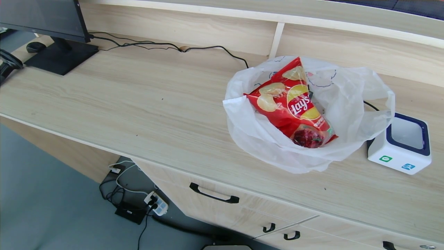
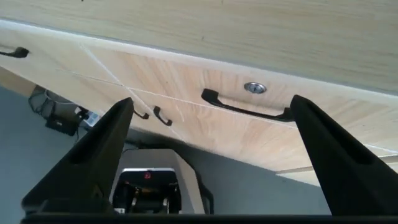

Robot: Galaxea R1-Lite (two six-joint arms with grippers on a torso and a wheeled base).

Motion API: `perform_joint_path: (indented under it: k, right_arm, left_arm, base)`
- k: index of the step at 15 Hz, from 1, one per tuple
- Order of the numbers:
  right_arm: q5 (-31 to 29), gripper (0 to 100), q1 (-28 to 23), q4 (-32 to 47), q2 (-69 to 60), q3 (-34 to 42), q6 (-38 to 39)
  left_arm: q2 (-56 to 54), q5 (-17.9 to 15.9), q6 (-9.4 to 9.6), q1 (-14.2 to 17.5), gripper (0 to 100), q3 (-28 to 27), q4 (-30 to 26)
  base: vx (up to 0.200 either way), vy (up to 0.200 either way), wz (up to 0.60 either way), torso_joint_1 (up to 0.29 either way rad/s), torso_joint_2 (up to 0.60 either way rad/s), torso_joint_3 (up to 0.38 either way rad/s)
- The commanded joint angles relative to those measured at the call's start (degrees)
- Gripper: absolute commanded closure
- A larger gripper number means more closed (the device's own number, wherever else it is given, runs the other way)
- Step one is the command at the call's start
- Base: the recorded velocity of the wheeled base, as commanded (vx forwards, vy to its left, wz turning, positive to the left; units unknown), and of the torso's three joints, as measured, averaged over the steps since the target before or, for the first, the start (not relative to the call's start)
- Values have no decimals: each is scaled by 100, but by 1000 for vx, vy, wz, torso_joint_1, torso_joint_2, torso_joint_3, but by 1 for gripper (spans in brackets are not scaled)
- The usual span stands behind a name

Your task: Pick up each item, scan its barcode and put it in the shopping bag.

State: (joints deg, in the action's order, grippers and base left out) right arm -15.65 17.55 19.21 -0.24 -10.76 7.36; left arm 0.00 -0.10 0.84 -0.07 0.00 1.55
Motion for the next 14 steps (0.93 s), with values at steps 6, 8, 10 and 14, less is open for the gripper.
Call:
perform_joint_path:
  k: [6, 8, 10, 14]
  right_arm:
    - [-1010, 0, -129, -40, 376, 13, -481]
    - [-984, 0, -859, -102, 719, 48, 72]
    - [-992, 0, -1079, -102, 561, 66, 213]
    - [-1054, 0, -1316, -445, 1264, 189, 380]
  left_arm:
    - [9, 1, 30, -1, 0, 0, -14]
    - [9, 1, 21, -1, 0, 0, -14]
    - [9, 1, 30, -1, 0, 0, -23]
    - [9, 1, 39, -10, 0, 0, -32]
  base:
    - [0, 0, 0, 0, 0, 0]
    - [0, 0, 0, 0, 0, 0]
    - [0, 0, 0, 0, 0, 0]
    - [0, 0, 0, 0, 0, 0]
